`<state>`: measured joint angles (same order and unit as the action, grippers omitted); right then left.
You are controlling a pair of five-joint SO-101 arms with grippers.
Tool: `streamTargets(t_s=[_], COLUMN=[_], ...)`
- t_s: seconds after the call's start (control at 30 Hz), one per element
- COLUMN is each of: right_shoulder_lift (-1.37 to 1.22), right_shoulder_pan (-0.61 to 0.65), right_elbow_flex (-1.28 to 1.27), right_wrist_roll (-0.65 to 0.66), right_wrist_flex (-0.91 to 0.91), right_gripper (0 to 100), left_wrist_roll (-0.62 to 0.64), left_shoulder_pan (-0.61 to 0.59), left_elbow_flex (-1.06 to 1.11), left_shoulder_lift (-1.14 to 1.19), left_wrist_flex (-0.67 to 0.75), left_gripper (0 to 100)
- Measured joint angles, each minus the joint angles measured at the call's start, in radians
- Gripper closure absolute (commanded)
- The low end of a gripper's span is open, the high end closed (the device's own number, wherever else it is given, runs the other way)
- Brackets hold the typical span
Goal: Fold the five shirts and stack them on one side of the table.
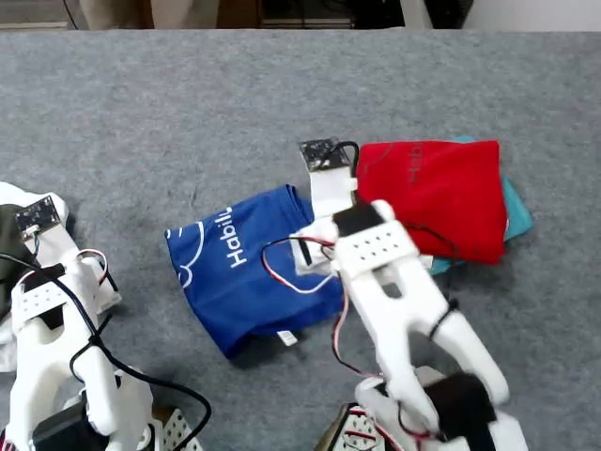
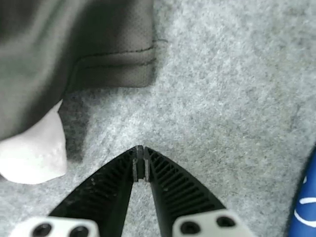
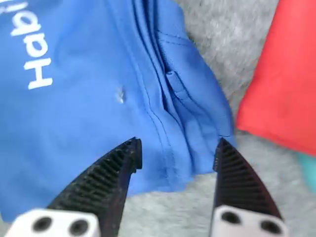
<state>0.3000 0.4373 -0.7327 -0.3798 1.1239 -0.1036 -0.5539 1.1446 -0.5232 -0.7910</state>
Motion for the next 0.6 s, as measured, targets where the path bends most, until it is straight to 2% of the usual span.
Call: streamTargets(t_s=[0.1, 0.23, 0.33, 0.47, 0.6], right_shoulder_lift=[-0.118, -0.256, -0.33, -0.408, -0.48], right_shoulder_pan=[-0.003, -0.003, -0.003, 0.002, 0.002], right_elbow_flex=[0.011, 0.063, 0.107, 0.146, 0.186], right_wrist_roll=[-0.118, -0.152, -0.152, -0.152, -0.14], right_wrist_flex=[-0.008, 0.009, 0.023, -0.015, -0.041], right_gripper=[56.7, 57.8, 64.0, 78.4, 85.1], left_wrist_roll=[-0.002, -0.006, -0.006, -0.006, -0.006], left_shoulder_pan=[0.0, 0.0, 0.0, 0.0, 0.0], left_elbow_flex=[0.0, 0.0, 0.0, 0.0, 0.0], left_shoulder_lift=[0.0, 0.0, 0.0, 0.0, 0.0], left_wrist_flex=[0.0, 0.0, 0.0, 0.0, 0.0], left_gripper=[98, 98, 98, 98, 98])
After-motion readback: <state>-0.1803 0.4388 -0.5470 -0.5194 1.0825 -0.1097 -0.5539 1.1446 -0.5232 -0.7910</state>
